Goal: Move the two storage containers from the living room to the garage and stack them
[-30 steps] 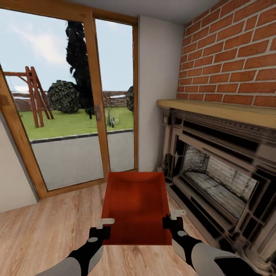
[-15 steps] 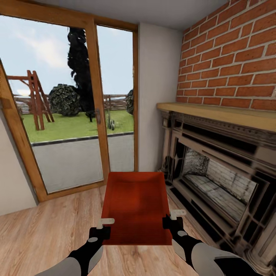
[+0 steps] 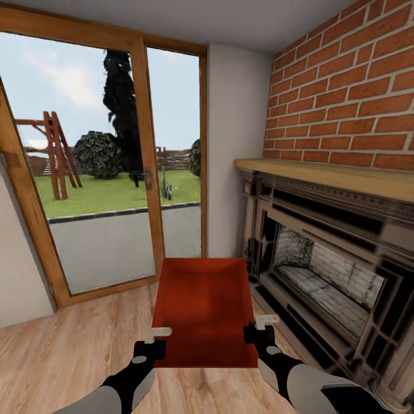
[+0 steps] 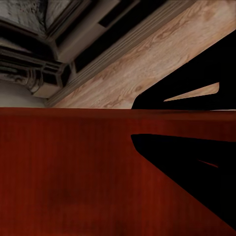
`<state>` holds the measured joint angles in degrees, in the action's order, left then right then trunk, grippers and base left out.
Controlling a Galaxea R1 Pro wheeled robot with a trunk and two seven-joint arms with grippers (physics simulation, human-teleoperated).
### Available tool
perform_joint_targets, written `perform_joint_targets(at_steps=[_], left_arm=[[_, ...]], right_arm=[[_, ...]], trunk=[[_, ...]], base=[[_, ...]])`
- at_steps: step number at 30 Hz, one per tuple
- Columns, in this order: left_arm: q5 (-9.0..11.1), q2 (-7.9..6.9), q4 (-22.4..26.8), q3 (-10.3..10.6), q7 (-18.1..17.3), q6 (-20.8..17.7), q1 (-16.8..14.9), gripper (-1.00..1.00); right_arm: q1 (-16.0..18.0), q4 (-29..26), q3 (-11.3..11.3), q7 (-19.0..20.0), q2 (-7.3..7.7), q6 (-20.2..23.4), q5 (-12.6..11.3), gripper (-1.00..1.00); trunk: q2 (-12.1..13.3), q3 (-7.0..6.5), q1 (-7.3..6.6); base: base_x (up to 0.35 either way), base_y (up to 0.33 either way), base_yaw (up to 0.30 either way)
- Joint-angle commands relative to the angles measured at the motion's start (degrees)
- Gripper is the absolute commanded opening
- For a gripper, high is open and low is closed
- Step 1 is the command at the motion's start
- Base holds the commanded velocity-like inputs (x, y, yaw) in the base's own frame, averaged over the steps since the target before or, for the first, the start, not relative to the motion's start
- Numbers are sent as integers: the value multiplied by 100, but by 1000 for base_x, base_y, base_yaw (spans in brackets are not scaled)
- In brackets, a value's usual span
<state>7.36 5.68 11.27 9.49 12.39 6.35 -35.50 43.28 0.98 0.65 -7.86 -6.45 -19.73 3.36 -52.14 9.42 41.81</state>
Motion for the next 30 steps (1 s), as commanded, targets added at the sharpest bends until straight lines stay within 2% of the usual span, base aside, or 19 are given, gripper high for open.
perform_joint_targets(at_steps=[1,17,30], left_arm=[[-24,-5,14,-157,141,33,-9,-100],[-33,-5,15,-154,140,33,-9,-100],[-35,-3,15,-154,141,33,-9,-100]], right_arm=[[5,22,-136,-57,38,-31,-117,-100],[5,24,-136,-56,39,-31,-117,-100],[5,25,-137,-55,47,-31,-117,-100]], trunk=[[-6,-1,1],[-6,-105,1],[-6,-115,1]], base=[[0,0,0],[0,0,0],[0,0,0]])
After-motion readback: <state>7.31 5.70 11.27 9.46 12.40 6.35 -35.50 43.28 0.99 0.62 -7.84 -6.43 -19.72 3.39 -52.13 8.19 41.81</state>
